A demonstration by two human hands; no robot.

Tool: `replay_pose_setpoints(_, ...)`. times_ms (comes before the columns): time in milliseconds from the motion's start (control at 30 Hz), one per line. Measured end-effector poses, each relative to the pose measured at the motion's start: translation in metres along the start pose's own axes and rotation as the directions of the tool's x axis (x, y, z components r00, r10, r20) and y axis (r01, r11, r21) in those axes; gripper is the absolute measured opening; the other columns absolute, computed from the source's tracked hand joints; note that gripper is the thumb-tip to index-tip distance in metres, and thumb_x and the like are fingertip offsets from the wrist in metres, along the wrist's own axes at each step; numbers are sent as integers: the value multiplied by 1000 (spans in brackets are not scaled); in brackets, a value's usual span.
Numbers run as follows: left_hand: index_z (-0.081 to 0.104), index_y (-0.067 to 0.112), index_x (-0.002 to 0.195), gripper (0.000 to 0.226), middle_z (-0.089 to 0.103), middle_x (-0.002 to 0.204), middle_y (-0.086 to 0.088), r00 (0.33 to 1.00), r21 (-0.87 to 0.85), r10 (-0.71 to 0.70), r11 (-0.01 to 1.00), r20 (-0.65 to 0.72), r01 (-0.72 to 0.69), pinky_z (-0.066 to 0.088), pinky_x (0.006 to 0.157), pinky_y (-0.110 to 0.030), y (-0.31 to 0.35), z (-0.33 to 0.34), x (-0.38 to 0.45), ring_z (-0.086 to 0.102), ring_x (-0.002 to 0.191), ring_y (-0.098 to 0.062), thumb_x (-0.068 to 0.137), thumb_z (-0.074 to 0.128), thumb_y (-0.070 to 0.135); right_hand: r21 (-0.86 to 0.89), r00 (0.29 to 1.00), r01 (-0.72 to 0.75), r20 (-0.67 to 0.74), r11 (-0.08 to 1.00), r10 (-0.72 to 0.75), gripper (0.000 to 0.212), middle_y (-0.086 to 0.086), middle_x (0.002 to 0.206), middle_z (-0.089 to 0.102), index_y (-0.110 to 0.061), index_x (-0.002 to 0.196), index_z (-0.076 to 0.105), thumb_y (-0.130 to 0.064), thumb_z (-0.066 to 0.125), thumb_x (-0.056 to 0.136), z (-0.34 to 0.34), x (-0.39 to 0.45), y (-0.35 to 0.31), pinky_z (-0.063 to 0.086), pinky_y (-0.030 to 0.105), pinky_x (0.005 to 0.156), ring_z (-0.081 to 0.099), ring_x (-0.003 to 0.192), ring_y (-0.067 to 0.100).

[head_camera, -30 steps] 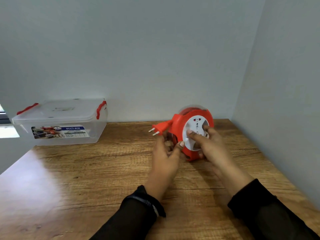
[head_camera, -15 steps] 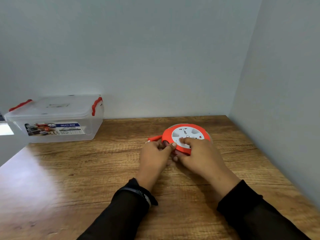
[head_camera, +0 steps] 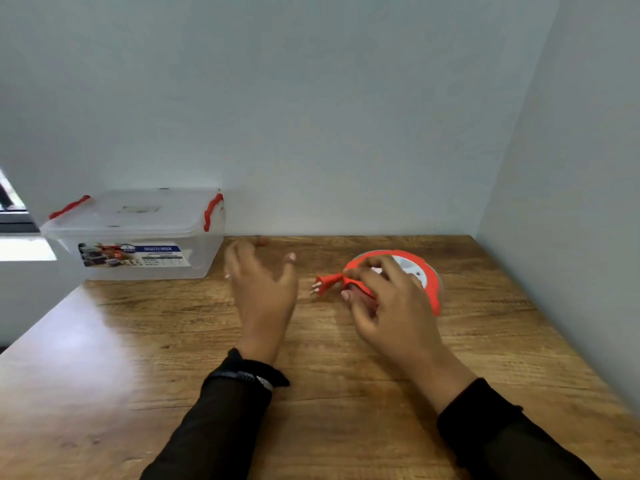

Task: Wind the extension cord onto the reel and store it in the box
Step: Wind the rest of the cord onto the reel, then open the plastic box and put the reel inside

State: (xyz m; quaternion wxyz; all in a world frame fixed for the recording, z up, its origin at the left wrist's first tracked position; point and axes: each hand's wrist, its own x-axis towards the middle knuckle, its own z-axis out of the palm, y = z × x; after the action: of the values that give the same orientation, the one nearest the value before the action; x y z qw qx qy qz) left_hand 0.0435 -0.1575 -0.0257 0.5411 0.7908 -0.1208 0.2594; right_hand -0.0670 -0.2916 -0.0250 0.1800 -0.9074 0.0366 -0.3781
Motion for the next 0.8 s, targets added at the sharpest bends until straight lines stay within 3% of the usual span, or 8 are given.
replay_pose_setpoints(133,49,11,125,58,43,139,-9,986,211,-34,975,-165,69,28,108,-50,-15,-38,36,32,136,-31,74,75,18,67,990,134,37,989,-137,28,-3,105,60,-24,106,66,-26,64,78,23,10,-31,47,37,70,61,91,15)
replay_pose_setpoints(267,38,16,141,68,26,157,-6,999,538,-49,842,-1,42,8,116,-55,-43,-51,70,5,150,-28,79,67,20,125,984,130,107,984,-143,42,-5,108,59,-28,114,60,-27,63,72,51,42,-59,47,36,72,60,98,12)
replay_pose_setpoints(333,46,19,137,57,36,152,-4,996,664,-56,747,70,-5,5,115,-56,-52,-56,90,14,148,-28,83,65,20,168,984,85,143,982,-110,46,-6,111,57,-29,120,56,-28,62,75,65,57,-72,48,37,74,59,101,11)
replay_pose_setpoints(433,67,16,107,34,65,114,-7,990,782,8,613,139,-115,20,108,-58,-53,-66,113,58,116,-31,74,77,17,246,968,23,236,969,-83,52,-11,121,51,-32,131,47,-34,58,80,74,77,-91,45,35,83,53,109,9)
replay_pose_setpoints(533,69,16,85,36,65,84,-4,958,833,47,483,281,-268,30,93,-46,-43,-77,115,67,76,-27,56,89,22,283,928,-63,369,957,-48,57,-14,130,42,-32,137,38,-39,54,82,70,92,-104,39,31,97,44,118,5)
replay_pose_setpoints(633,65,20,78,28,62,76,0,902,763,32,522,430,-382,34,83,-41,-16,-89,92,65,68,-24,57,82,25,346,893,-217,449,913,41,60,-6,126,48,-24,134,45,-45,50,78,62,105,-110,39,31,101,48,118,12)
replay_pose_setpoints(700,63,25,73,11,59,72,4,855,682,54,578,515,-448,37,77,-39,5,-96,68,65,63,-20,63,60,30,351,857,-307,506,885,97,62,-2,123,49,-24,131,47,-51,48,76,54,109,-110,40,31,100,50,117,16)
replay_pose_setpoints(800,66,29,91,42,62,90,9,799,635,-95,664,594,-394,46,83,-36,41,-112,52,66,81,-13,69,43,58,190,757,-381,626,905,187,59,-1,136,34,-29,138,36,-52,52,86,42,106,-106,32,31,106,35,129,19)
